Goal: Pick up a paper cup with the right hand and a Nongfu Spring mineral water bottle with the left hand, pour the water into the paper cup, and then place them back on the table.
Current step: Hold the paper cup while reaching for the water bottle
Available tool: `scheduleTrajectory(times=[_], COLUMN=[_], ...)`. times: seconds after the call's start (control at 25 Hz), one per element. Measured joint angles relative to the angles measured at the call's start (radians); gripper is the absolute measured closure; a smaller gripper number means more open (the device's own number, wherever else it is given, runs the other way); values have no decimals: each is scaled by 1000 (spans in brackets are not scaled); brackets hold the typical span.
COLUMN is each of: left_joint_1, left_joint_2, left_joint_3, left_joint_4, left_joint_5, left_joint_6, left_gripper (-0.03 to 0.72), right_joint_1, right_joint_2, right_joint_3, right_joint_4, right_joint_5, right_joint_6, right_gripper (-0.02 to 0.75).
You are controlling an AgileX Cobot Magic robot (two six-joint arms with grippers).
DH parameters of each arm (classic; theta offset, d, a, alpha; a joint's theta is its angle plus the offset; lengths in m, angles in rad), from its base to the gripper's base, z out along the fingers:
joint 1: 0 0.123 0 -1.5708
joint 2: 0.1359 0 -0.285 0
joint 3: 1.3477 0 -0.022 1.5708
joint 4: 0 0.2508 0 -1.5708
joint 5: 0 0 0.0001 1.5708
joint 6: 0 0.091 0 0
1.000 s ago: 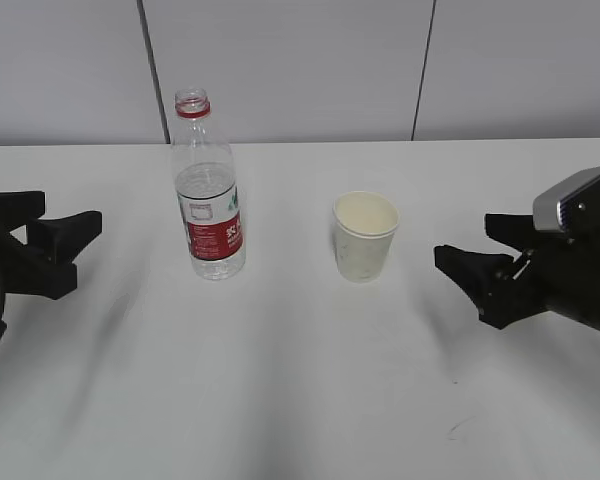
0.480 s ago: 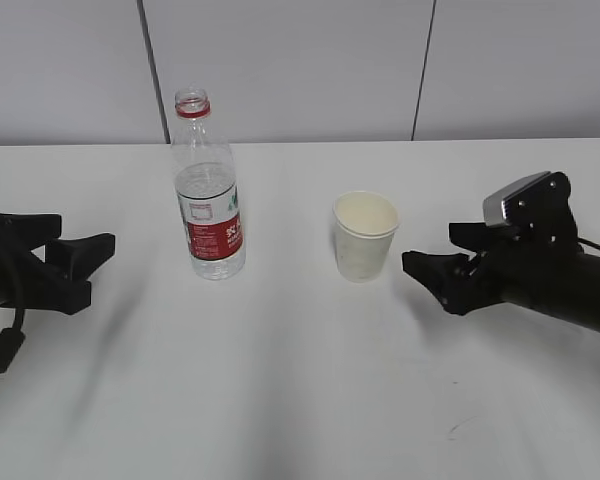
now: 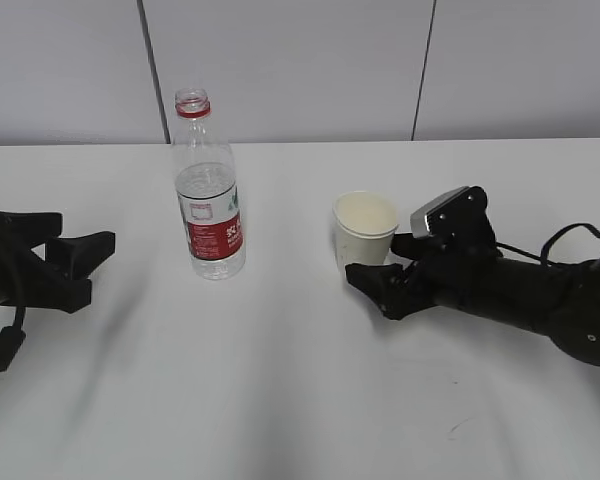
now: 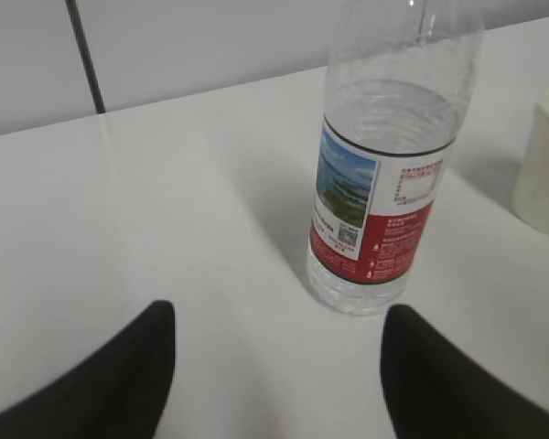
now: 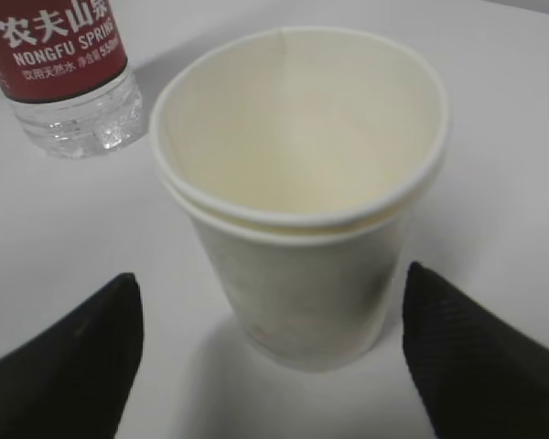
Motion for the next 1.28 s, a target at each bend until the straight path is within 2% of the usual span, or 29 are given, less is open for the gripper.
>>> scheduleTrajectory(times=[0.24,0.8,1.08,1.28], left_joint_1=[0,0,0,0], left_joint_2=[0,0,3,21], left_joint_3=[0,0,0,-38], left_joint_4=[0,-6,-8,45], left_joint_5=[0,-2,-7,-11], left_joint_6=[0,0,0,-29], left_gripper=[246,246,246,246], right_joint_1=[29,29,29,29], right_joint_2=[67,157,161,161], right_joint_3=[-74,-189,-193,-193], right_joint_4=[30,36,33,27], right_joint_5=[0,-11,-74,-78], right_joint_6=[0,-2,-2,-2], right_gripper=[74,80,211,231])
